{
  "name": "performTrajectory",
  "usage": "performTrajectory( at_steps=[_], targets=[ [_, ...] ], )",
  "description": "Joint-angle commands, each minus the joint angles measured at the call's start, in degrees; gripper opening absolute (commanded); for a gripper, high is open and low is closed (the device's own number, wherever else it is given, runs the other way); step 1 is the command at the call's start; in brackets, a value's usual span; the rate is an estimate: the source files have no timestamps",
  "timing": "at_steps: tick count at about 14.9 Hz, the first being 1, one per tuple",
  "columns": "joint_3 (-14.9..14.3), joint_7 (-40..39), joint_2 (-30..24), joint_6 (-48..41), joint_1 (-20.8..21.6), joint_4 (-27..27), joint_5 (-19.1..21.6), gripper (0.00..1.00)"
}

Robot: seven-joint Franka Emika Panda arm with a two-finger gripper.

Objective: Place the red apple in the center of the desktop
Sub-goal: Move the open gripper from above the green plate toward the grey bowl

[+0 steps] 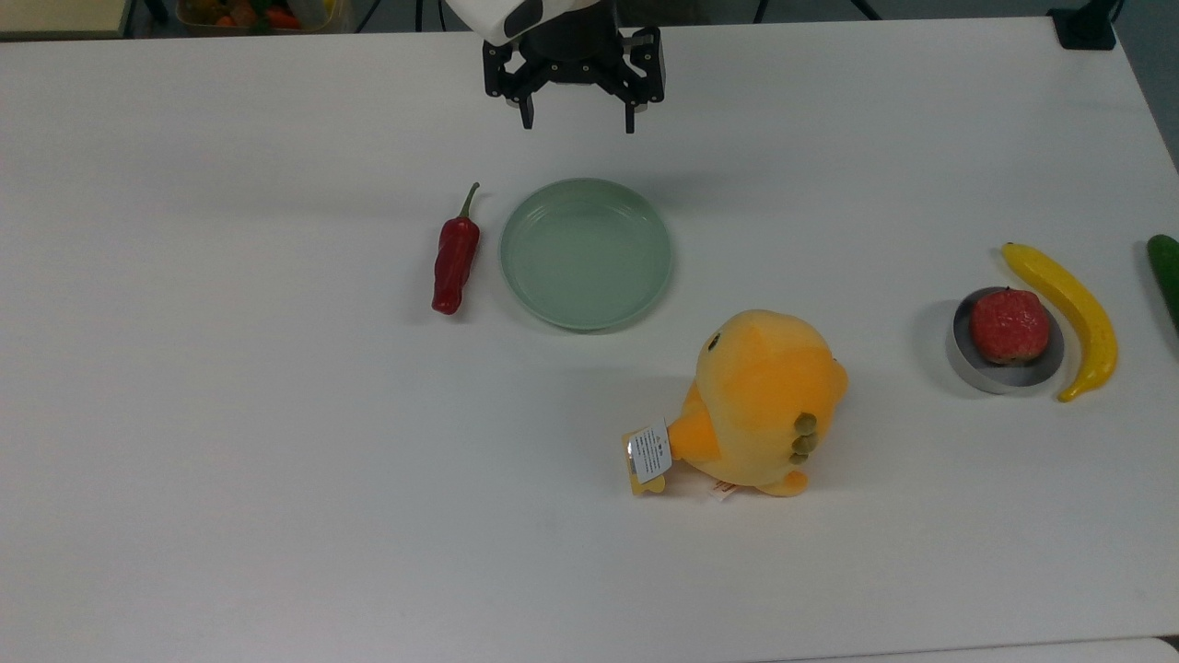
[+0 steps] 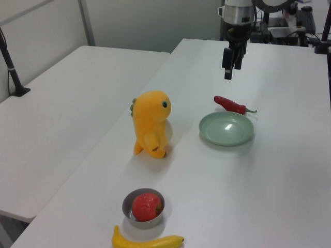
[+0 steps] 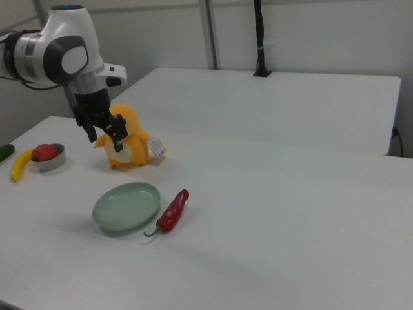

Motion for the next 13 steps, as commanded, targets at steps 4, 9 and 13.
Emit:
performTrajectory(
  at_steps=[4,9,13],
  targets=[
    [0.0,-3.8,-0.1,-1.7,0.3,1.0,0.4,1.00],
    [0.0,-5.8,0.1,-1.6,-1.7,0.6,0.8,1.00],
    [0.0,-5.9,0.0,-1.3,-1.7,0.6,1.0,1.00]
  ],
)
